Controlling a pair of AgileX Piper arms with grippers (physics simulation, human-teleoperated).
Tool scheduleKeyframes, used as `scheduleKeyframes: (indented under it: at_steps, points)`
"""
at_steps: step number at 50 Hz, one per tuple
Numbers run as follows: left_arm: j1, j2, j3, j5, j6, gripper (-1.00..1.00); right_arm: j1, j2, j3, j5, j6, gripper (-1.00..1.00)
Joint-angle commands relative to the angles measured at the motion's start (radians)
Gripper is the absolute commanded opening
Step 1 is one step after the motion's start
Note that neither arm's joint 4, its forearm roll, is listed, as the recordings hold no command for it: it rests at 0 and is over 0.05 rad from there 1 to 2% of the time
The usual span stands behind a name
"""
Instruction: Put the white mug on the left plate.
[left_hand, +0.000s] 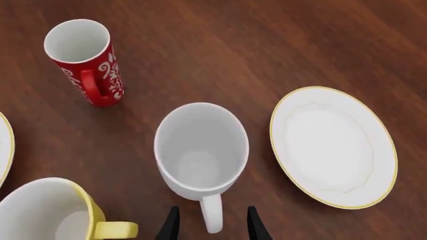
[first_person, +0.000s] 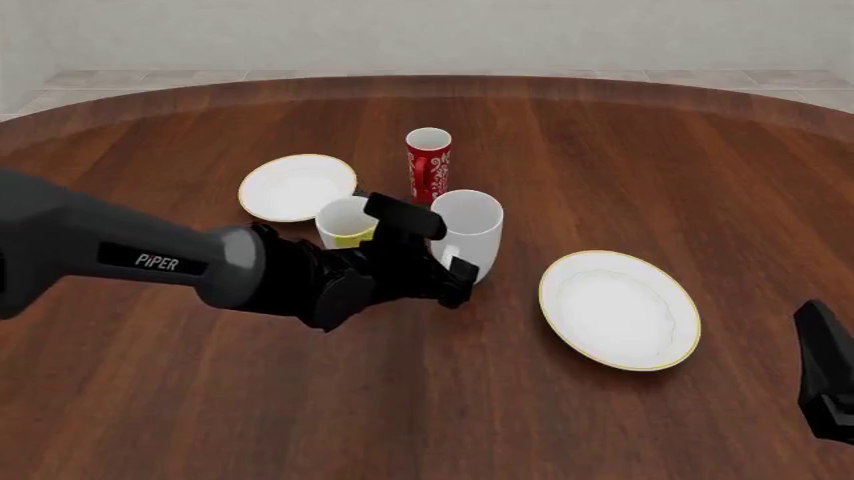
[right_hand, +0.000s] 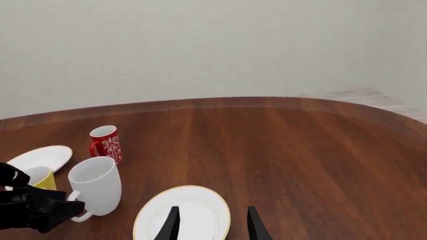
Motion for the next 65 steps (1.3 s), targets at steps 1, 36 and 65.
scheduleKeyframes:
  at_steps: [1, 36, 65]
  points:
    - [-0.003, 0.007, -0.008, 0.011, -0.002, 1.0, 0.002, 0.0, 0.0, 0.003, -0.003, 1.0]
    - [-0.008, 0.027, -0.027, 0.038, -0.026, 1.0, -0.004, 0.0, 0.0, 0.005, 0.0, 1.0]
    - [0.009, 0.005, -0.007, 0.014, 0.021, -1.0, 0.0, 0.0, 0.0, -0.01, 0.007, 1.0]
